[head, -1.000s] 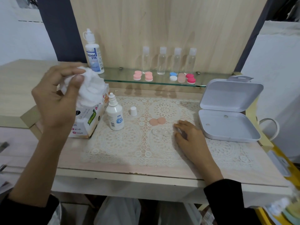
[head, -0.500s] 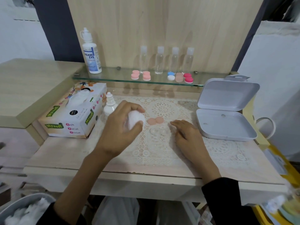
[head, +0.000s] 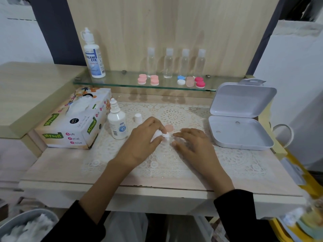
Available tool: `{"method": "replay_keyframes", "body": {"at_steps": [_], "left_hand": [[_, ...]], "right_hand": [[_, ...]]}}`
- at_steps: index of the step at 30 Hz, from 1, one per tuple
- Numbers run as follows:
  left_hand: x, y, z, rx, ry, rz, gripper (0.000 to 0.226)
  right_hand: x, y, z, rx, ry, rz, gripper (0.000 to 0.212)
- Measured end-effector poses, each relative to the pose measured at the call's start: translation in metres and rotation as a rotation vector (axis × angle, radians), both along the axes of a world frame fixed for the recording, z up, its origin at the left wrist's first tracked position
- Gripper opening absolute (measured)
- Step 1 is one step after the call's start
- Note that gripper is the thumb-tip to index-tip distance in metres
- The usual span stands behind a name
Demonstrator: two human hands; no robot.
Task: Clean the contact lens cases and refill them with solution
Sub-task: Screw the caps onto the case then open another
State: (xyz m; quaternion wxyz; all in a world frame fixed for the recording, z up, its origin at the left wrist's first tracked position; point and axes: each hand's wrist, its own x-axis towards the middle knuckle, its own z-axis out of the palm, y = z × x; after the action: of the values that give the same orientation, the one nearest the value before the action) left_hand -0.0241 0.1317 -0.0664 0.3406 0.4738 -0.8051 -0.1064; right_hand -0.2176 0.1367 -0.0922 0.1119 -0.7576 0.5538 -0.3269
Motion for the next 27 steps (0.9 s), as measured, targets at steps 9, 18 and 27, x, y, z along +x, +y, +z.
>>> {"method": "replay_keyframes", "body": {"at_steps": [9, 18, 27], "left_hand": [[0.003, 0.001, 0.001, -0.013, -0.212, -0.041, 0.028], [-0.005, 0.001, 0.004, -0.104, -0.382, 0.058, 0.021], [-0.005, -0.009, 0.010, 0.018, -0.307, 0.069, 0.013]], "right_hand": [[-0.001, -0.001, -0.003, -0.020, 0.031, -0.006, 0.040], [0.000, -0.001, -0.004, -0.029, 0.031, -0.009, 0.039], [0.000, -0.002, -0.004, -0.028, 0.031, -0.014, 0.039]]}}
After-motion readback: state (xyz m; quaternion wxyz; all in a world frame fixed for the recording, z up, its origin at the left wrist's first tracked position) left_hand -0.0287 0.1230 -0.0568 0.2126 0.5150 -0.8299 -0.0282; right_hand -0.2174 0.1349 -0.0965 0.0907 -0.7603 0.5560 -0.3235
